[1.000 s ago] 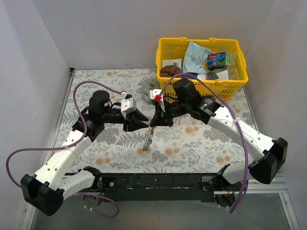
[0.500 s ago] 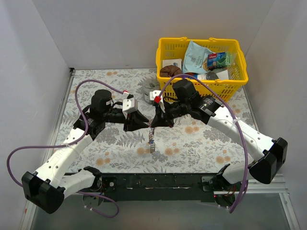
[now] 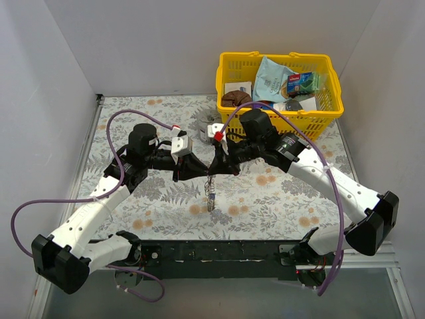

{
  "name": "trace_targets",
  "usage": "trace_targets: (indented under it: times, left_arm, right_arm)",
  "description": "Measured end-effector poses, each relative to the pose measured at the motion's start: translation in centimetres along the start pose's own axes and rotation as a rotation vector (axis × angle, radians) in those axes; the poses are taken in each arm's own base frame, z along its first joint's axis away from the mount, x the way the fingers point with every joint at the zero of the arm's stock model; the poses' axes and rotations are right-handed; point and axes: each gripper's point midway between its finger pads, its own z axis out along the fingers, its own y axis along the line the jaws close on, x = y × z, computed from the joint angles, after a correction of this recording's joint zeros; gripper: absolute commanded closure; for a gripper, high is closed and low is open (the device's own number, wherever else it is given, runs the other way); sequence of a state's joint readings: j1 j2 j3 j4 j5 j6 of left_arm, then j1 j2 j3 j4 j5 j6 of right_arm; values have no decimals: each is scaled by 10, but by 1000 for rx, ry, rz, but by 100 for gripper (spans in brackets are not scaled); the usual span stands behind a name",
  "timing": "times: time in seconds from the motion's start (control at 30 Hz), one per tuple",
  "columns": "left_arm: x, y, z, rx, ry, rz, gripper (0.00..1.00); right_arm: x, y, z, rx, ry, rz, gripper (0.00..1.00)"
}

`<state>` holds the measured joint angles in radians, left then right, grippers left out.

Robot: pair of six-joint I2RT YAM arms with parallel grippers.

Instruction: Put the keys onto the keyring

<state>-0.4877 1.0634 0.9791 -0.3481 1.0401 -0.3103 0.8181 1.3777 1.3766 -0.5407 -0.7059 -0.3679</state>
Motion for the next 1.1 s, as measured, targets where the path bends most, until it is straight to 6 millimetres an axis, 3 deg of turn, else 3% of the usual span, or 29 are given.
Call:
trace_targets:
  times: [0.17,0.57,0.6,0.67,0.83,1.0,1.1]
  left_arm:
    - [-3,2,0,-4,-9,12,97]
    - [-3,3,1,-6,-10,21,100]
    - [-3,2,1,-5,-10,21,96]
    - [-3,2,1,-2,-11,20,77]
    - [-2,1,2,1,-10,18,75]
    - [-1,2,2,-3,-10,18,85]
    - [1,2,2,-3,-9,16,96]
  right_arm:
    - [-3,1,-1,3,-8,-3,99]
    - [-2,-1,-3,21,-10,-5,99]
    - [-2,-1,-3,21,-11,-4,99]
    - [-2,-1,-3,21,-12,-2,99]
    - [-6,-1,-4,28,-26,-10,99]
    - [-8,-1,-5,33,-33,-15,99]
    - [-8,-1,-6,33,-33,-16,99]
